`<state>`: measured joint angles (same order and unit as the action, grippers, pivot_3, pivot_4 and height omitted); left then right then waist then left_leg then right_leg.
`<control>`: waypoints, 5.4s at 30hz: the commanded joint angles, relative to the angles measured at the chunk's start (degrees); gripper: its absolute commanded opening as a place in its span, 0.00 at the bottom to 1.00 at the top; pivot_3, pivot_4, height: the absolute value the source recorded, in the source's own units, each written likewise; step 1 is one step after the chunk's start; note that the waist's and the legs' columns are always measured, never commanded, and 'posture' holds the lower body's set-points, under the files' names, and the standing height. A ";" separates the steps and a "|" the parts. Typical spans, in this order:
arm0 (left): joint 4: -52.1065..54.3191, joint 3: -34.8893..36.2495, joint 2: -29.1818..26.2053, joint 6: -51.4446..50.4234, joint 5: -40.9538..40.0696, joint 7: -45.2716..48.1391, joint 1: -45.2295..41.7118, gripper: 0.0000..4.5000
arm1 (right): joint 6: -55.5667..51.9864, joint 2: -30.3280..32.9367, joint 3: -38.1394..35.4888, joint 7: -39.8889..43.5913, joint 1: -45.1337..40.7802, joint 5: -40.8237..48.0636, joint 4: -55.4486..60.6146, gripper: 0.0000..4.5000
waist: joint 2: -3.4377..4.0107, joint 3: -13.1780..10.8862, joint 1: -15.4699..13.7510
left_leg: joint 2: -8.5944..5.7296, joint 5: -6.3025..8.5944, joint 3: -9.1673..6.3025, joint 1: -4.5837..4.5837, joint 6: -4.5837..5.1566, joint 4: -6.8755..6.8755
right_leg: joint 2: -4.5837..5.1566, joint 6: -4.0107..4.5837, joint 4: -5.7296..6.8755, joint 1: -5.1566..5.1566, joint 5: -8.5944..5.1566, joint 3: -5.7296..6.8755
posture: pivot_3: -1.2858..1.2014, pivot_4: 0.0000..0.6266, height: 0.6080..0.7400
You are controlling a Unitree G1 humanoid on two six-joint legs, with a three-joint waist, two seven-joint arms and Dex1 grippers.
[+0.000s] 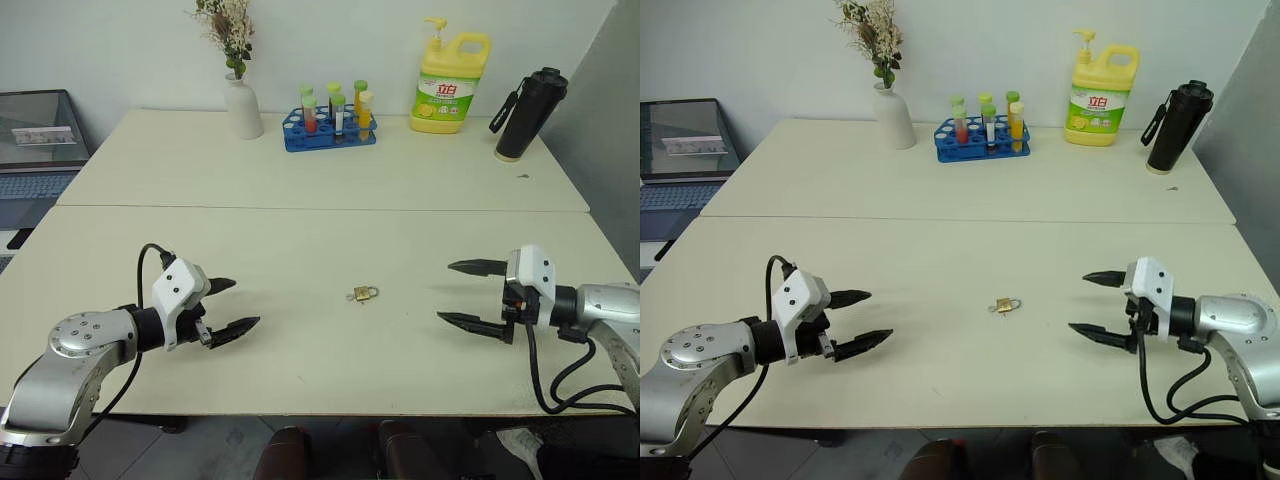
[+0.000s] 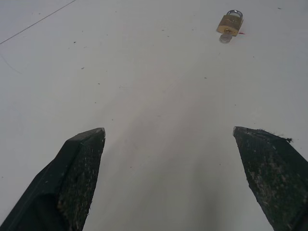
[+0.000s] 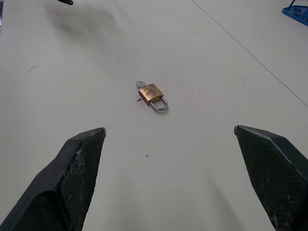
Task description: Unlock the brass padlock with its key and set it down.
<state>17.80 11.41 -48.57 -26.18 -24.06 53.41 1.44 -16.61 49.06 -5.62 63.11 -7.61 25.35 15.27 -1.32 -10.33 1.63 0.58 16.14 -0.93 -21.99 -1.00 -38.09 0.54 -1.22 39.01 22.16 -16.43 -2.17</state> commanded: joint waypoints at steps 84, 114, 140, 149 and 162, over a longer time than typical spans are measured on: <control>-3.15 -8.83 1.09 15.05 6.16 8.83 -3.55 1.00 | -6.42 -20.94 30.00 -3.03 -28.86 -26.49 -21.44 0.21 | 0.00 -0.01 0.20 | 0.01 0.00 -0.03 -0.07 0.00 0.00 | -0.02 0.02 0.05 0.13 0.00 0.05 | 0.52 0.24 1.00; -3.57 -13.77 12.84 -11.09 -5.96 1.30 -29.60 1.00 | 38.55 -8.84 17.00 -49.16 -8.75 -63.30 -2.35 0.21 | -0.05 0.00 0.06 | -0.03 -0.13 -0.07 -0.12 -0.23 -0.06 | -0.12 0.01 0.08 0.10 0.00 0.01 | 0.52 0.24 1.00; -12.18 -14.85 18.12 -17.50 -11.37 6.80 -42.84 1.00 | 50.87 -13.67 16.92 -52.51 -13.05 -61.71 -5.28 0.21 | -0.06 -0.01 0.07 | 0.01 -0.26 -0.04 -0.12 -0.44 -0.10 | -0.23 0.02 0.08 0.10 0.00 -0.11 | 0.52 0.24 1.00; -13.64 -14.84 17.70 -16.23 -11.03 7.54 -43.64 0.91 | 51.10 -13.57 16.89 -52.20 -13.12 -61.49 -5.97 0.21 | -0.06 -0.01 0.06 | 0.01 -0.26 -0.04 -0.12 -0.45 -0.10 | -0.23 0.02 0.08 0.10 0.00 -0.12 | 0.52 0.24 1.00; -14.26 -15.95 18.69 -15.11 -10.30 8.27 -43.42 0.05 | 51.57 -13.79 17.12 -51.15 -13.22 -60.54 -5.31 0.21 | -0.06 -0.01 0.06 | 0.01 -0.26 -0.04 -0.12 -0.45 -0.11 | -0.23 0.02 0.08 0.10 0.00 -0.12 | 0.52 0.24 1.00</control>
<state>2.87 -4.91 -29.96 -42.55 -34.64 61.51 -40.94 34.28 35.39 12.55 12.23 -20.31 -36.89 8.59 -1.37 -10.33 1.69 0.58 15.88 -0.96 -22.11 -1.45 -38.19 0.31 -1.20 39.09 22.26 -16.43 -2.29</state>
